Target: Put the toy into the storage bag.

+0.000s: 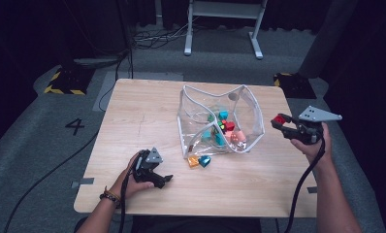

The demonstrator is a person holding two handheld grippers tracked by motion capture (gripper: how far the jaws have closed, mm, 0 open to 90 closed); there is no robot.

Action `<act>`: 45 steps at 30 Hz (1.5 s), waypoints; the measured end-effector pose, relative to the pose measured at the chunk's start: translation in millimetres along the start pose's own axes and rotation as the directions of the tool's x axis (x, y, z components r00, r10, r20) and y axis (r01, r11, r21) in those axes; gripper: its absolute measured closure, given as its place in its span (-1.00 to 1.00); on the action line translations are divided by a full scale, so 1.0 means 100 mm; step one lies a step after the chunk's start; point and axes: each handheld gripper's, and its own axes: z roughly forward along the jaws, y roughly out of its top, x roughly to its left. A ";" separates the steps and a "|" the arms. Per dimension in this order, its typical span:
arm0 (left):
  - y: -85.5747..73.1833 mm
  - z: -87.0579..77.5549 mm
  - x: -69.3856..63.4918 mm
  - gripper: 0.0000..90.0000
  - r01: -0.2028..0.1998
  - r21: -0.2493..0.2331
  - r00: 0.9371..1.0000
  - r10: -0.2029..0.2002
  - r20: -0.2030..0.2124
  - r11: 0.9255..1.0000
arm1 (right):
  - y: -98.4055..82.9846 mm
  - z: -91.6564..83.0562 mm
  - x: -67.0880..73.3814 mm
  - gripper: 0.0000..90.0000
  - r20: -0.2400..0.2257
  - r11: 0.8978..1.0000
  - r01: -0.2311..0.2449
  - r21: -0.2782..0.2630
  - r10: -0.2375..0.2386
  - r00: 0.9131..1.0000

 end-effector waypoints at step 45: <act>0.00 0.00 0.00 -0.85 -0.001 0.000 1.000 0.001 0.002 1.000 | 0.92 1.13 0.47 0.32 -0.242 0.956 0.247 0.155 -0.206 0.948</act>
